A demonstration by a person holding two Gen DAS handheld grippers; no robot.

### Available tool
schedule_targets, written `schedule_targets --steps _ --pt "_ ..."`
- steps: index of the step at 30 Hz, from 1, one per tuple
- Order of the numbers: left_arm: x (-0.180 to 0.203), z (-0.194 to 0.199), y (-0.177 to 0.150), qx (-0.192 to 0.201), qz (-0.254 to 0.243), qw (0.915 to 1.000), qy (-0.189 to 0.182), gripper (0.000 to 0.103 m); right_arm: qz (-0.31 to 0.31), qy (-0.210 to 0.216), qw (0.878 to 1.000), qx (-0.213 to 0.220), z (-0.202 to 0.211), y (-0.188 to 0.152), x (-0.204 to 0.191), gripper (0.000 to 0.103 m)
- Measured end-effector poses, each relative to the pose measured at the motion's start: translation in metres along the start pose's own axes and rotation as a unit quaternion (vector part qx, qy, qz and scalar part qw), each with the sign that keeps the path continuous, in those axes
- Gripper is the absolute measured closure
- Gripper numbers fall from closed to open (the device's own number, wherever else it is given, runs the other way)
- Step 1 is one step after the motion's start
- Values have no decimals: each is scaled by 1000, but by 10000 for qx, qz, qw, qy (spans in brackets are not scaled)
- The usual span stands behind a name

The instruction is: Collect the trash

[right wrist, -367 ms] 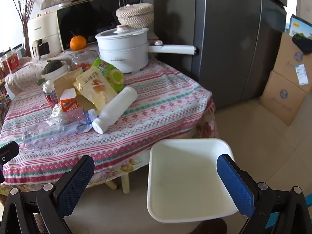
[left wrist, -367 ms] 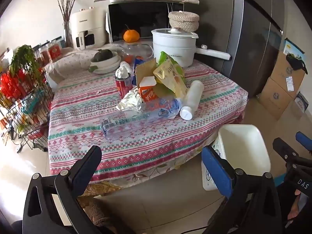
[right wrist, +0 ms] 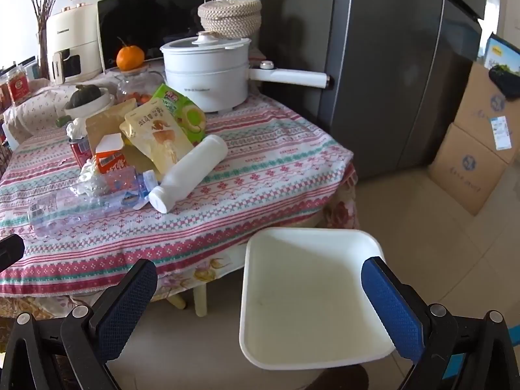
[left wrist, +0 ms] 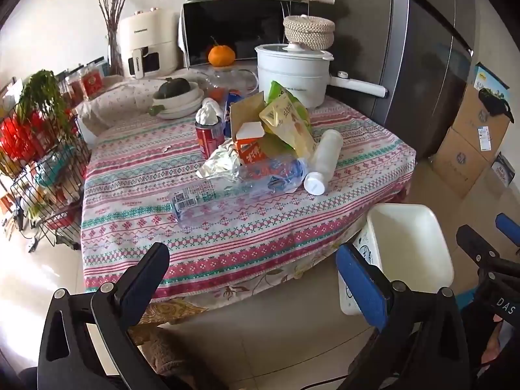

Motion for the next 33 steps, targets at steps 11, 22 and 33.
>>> schedule_targets --steps 11,22,33 --pt "1 0 -1 9 -35 10000 -23 0 17 -23 10000 55 35 -7 -3 0" --pt "6 -1 -2 -15 -71 10000 -32 0 47 59 10000 46 32 -8 -6 0" --pt "5 -1 -2 -21 -71 10000 -38 0 73 103 9999 48 32 -9 -10 0"
Point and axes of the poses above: each gripper's, at about its wrist camera, not at the fingertips, and z roughly against the way its jaws point, x to its right, y to its top, the point moved 9 cm from there along -z, roughly the way its jaws point, and after that the axes turned 10 degrees about z, right-handed, at the moved point
